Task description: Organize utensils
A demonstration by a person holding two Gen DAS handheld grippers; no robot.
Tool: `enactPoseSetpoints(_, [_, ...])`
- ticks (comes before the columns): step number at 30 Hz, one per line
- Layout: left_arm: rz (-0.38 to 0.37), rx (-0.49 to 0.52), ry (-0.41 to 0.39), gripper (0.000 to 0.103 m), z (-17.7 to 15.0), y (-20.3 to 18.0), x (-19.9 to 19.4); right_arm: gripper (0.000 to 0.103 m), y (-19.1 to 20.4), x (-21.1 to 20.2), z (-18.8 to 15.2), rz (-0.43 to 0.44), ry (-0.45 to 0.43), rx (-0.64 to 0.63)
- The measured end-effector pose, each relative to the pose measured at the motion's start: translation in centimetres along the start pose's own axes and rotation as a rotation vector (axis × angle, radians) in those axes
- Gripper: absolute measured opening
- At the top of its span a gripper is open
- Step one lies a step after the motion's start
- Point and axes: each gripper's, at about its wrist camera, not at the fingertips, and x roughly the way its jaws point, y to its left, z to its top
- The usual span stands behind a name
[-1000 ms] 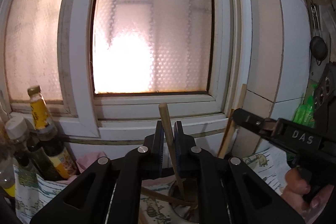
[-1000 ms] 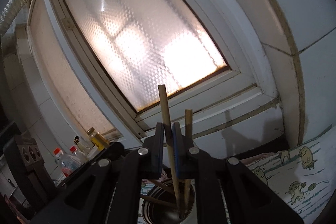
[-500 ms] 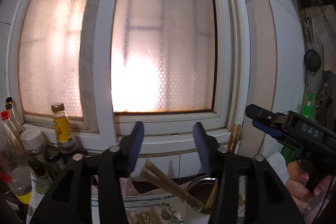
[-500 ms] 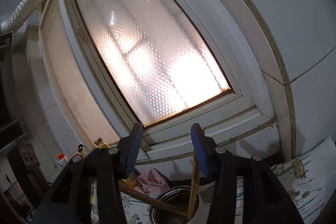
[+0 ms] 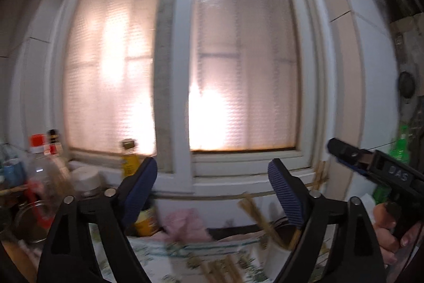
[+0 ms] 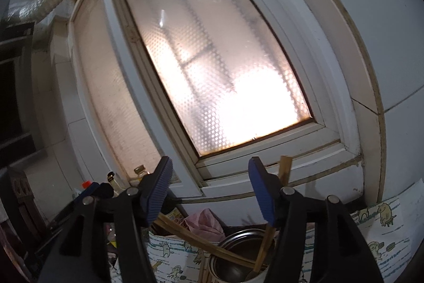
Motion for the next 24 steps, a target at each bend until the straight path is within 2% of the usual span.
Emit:
enactPoseSetpoints(4, [0.061,-0.012,0.018,0.095,-0.5,0.4,-1.8,0.058,1.1,-0.1,-0.3,0.004,0.001,-0.022])
enactPoseSetpoints(6, [0.067,-0.030,0.029,0.095,-1.0,0.8,-3.0,0.058,1.7,-0.4,-0.2,-0.008,0.013,-0.025])
enactPoseSetpoints(9, [0.071,-0.044,0.050,0.103,-2.0,1.5,-4.1,0.058,2.5,-1.8,-0.5,-0.013,0.016,-0.027])
enactPoseSetpoints(14, [0.076,-0.026,0.065,0.103,-4.0,2.3,-4.8,0.061,4.0,-3.1,-1.8,0.002,0.000,-0.097])
enactPoseSetpoints(17, [0.116,-0.012,0.046,0.103,-5.1,2.9,-5.4,0.062,4.7,-2.1,-2.5,-0.042,0.019,-0.143])
enactPoseSetpoints(20, [0.115,-0.036,0.091,0.103,-6.0,3.9,-5.5,0.070,4.6,-1.1,-3.1,-0.028,0.043,-0.125])
enactPoseSetpoints(23, [0.137,-0.040,0.165,0.103,-7.1,4.8,-4.8,0.070,4.6,-0.4,-3.6,-0.093,0.051,-0.145])
enactPoseSetpoints(24, [0.143,-0.036,0.185,0.103,-7.6,5.0,-4.4,0.071,4.6,-0.4,-3.7,-0.091,0.053,-0.143])
